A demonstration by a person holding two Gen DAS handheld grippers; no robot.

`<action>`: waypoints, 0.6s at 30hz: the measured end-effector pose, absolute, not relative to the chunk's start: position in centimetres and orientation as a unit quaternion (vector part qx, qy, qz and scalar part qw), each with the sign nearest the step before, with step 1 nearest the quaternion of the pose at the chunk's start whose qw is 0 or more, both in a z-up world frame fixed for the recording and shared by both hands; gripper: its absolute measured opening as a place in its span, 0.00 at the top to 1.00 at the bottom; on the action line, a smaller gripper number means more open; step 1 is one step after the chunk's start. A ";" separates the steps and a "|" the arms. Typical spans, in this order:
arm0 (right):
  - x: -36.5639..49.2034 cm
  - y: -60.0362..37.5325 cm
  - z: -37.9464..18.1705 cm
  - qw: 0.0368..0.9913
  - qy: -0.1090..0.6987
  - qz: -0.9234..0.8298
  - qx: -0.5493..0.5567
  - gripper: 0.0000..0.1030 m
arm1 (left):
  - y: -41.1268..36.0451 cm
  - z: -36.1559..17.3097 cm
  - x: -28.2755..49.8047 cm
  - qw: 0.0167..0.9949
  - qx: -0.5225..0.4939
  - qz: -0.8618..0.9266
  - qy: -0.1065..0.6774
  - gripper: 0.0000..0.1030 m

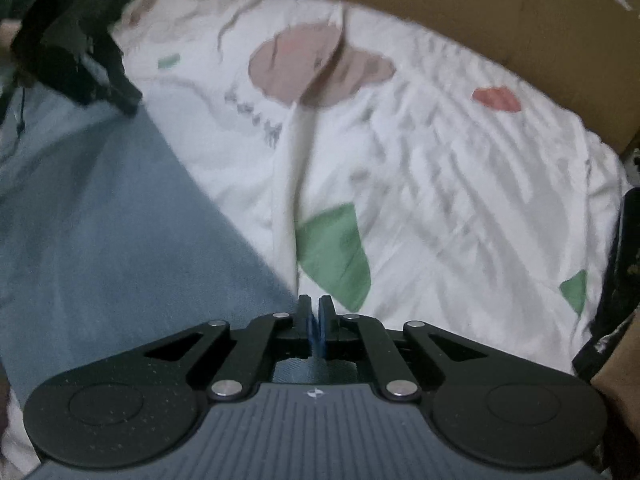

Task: Fold clothes

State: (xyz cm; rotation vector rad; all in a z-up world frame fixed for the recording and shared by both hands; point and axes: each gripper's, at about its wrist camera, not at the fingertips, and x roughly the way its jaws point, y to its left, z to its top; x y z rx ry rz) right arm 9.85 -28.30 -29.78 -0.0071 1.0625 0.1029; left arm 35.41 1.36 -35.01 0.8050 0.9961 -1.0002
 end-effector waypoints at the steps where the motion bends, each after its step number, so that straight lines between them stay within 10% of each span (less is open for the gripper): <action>1: 9.7 -28.2 -29.3 0.866 0.498 0.049 0.001 0.97 | 1.6 -34.7 35.3 0.694 0.351 -0.442 0.446 0.78; 18: 11.4 -23.9 -31.9 0.864 0.497 0.083 0.000 0.91 | 6.3 -35.2 37.0 0.771 0.292 -0.298 0.482 0.76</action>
